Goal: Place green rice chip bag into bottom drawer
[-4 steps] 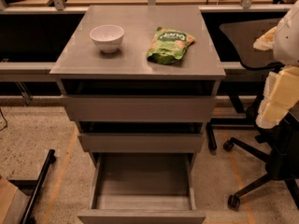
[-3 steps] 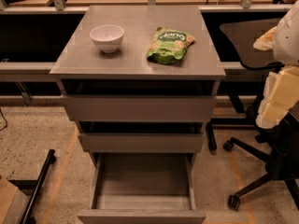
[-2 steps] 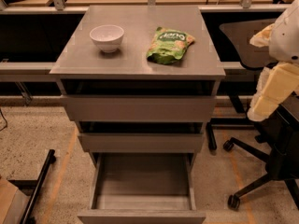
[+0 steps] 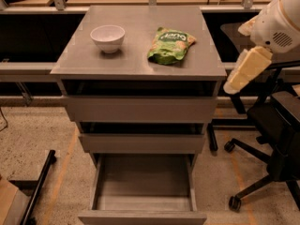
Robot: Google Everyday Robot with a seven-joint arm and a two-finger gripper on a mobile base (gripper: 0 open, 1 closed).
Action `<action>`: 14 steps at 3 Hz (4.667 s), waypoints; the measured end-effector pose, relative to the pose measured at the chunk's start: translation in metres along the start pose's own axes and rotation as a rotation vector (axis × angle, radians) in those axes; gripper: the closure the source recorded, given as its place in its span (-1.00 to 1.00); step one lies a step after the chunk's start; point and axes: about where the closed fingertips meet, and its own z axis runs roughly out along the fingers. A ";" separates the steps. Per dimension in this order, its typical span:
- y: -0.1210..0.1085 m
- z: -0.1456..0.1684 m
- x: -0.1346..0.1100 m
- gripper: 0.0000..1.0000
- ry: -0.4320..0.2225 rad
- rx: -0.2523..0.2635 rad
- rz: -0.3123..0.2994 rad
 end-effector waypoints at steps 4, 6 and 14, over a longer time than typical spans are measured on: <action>-0.068 0.084 -0.046 -1.00 -0.120 0.046 0.031; -0.101 0.111 -0.059 -1.00 -0.145 0.088 0.071; -0.177 0.243 -0.089 0.30 -0.204 0.146 0.175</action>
Offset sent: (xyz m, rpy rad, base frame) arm 0.0221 0.0096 -0.0258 0.0632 0.0219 -0.0257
